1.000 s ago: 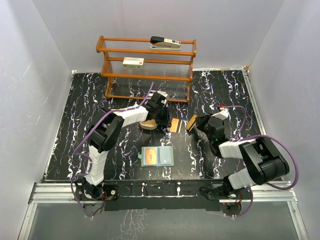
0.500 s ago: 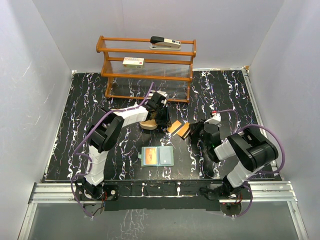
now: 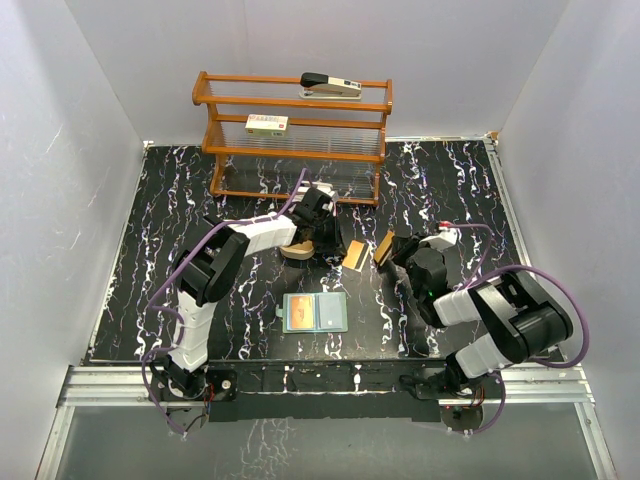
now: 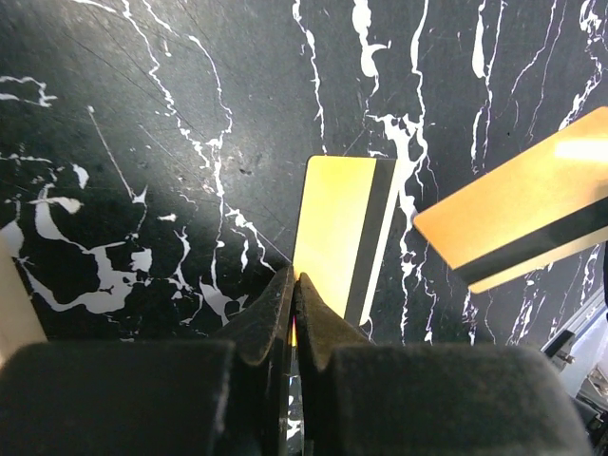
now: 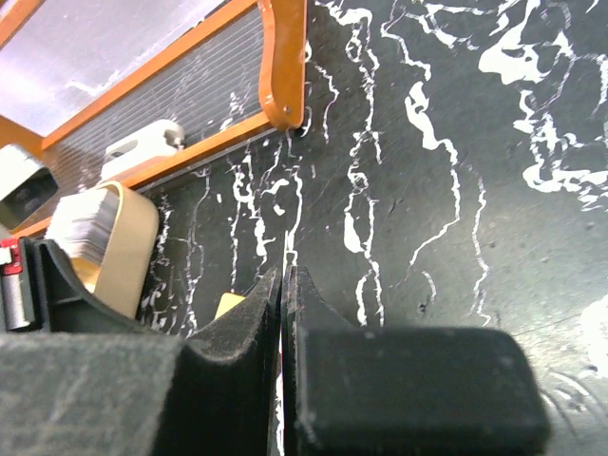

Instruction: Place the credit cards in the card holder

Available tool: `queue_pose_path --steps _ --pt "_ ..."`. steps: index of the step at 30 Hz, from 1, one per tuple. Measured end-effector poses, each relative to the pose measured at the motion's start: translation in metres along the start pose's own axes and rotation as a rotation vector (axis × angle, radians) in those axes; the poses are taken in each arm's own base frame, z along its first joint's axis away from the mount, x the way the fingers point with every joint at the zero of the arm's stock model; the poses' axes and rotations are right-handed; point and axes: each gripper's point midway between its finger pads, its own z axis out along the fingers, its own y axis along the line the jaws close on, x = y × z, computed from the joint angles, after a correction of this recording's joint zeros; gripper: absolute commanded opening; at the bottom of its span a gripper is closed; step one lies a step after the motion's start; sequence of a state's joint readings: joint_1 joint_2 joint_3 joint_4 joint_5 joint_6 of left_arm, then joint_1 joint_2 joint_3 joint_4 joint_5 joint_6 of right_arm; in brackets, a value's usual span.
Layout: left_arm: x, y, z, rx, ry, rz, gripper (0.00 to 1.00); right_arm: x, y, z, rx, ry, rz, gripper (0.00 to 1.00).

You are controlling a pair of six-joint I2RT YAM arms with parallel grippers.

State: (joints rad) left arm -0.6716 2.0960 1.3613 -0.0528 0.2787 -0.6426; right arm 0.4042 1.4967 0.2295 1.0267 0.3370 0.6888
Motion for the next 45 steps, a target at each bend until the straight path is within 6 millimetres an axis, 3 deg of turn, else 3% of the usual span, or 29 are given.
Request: queue_pose_path --steps 7,14,22,26,29,36,45 --pt "0.005 -0.005 0.001 0.018 0.013 -0.019 0.02 0.000 -0.011 0.003 0.035 -0.005 -0.101 0.00" --pt "0.005 -0.005 0.001 0.019 0.015 -0.025 0.02 0.003 -0.016 0.012 0.028 -0.036 -0.068 0.00" --pt "0.010 -0.010 0.002 0.040 0.035 -0.034 0.02 0.003 0.006 0.017 -0.041 -0.069 0.009 0.00" --pt "0.012 -0.012 0.002 0.045 0.041 -0.037 0.02 0.044 0.011 0.009 -0.075 0.062 -0.006 0.00" --pt "0.012 -0.012 0.002 0.044 0.042 -0.040 0.02 0.051 0.003 0.003 -0.049 0.092 -0.009 0.00" --pt "0.012 -0.011 0.002 0.043 0.044 -0.041 0.02 0.040 -0.001 0.000 -0.032 0.081 -0.066 0.00" --pt "0.013 -0.011 0.002 0.042 0.043 -0.041 0.03 0.004 -0.015 0.002 -0.004 0.027 -0.132 0.00"
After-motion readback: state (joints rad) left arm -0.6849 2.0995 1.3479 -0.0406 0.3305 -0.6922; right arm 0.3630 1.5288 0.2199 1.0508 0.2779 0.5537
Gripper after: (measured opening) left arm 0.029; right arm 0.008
